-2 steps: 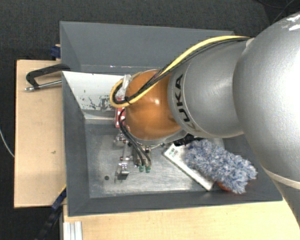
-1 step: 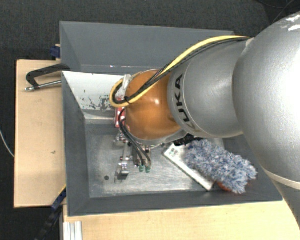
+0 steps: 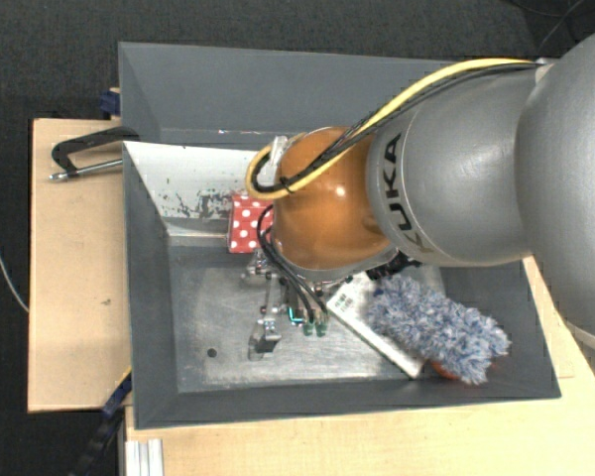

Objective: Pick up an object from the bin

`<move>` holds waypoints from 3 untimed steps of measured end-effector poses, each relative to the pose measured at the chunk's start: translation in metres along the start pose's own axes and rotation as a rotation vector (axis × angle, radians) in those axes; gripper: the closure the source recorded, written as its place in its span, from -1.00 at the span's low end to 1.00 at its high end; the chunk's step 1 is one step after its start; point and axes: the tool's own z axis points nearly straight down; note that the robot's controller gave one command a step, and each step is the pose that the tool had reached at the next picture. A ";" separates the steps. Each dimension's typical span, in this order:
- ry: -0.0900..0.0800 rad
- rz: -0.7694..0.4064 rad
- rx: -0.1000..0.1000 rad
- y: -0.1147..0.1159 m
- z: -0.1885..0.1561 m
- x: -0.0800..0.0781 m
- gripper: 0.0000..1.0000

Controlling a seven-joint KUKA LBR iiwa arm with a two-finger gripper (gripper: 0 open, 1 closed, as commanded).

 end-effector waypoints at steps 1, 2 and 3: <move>-0.006 -0.048 0.000 -0.026 -0.027 0.000 -1.00; -0.005 -0.051 0.000 -0.084 -0.031 -0.075 -1.00; -0.006 -0.044 0.001 -0.092 -0.032 -0.081 -1.00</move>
Offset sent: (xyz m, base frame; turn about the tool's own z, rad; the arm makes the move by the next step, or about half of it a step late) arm 0.0798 -0.0915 0.0304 -0.0471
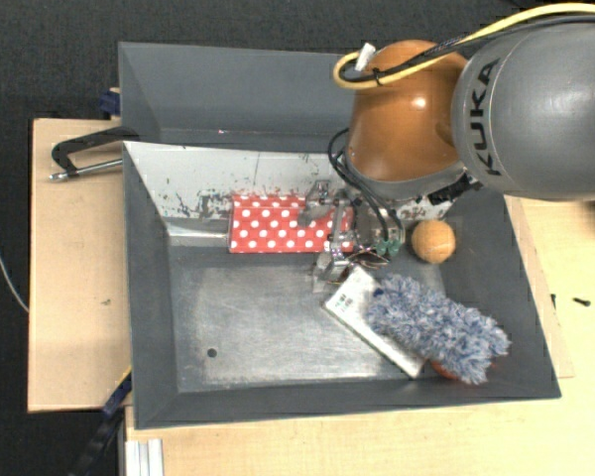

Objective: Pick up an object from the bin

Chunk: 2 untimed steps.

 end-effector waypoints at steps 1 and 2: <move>0.002 -0.082 -0.003 -0.009 -0.001 0.017 -1.00; 0.004 -0.227 -0.002 -0.056 -0.006 0.013 -1.00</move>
Offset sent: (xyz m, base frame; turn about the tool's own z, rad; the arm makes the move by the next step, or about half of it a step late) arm -0.0017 -0.0691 0.0068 -0.2367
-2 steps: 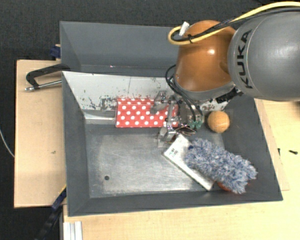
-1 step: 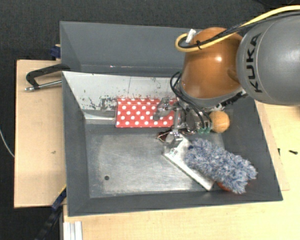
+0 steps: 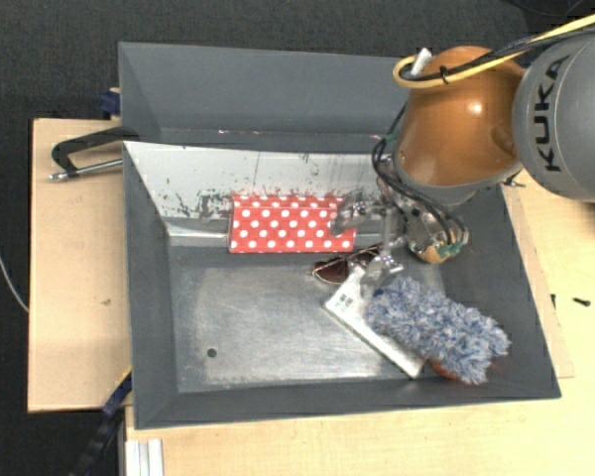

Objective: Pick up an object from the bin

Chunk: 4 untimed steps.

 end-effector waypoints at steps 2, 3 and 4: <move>-0.017 0.007 0.002 -0.033 0.110 -0.011 1.00; -0.017 0.007 0.002 -0.033 0.110 -0.011 1.00; -0.014 0.001 0.000 -0.032 0.104 -0.007 1.00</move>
Offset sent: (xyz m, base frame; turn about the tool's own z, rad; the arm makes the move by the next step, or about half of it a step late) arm 0.0125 -0.0309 -0.1187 0.0070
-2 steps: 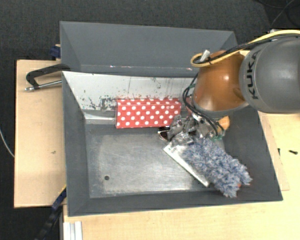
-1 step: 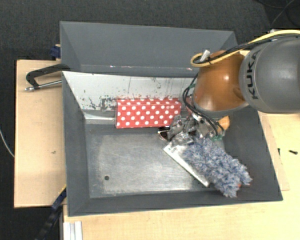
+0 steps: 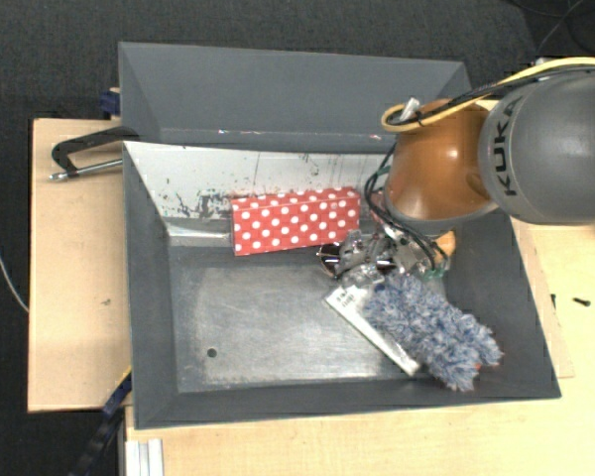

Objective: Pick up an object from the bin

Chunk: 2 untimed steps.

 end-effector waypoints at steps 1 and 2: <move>0.008 -0.085 0.003 0.000 -0.035 -0.002 1.00; 0.017 -0.086 -0.001 0.008 -0.064 -0.004 1.00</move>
Offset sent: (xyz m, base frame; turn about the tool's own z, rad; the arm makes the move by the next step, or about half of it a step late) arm 0.0015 0.0127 0.0875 -0.0618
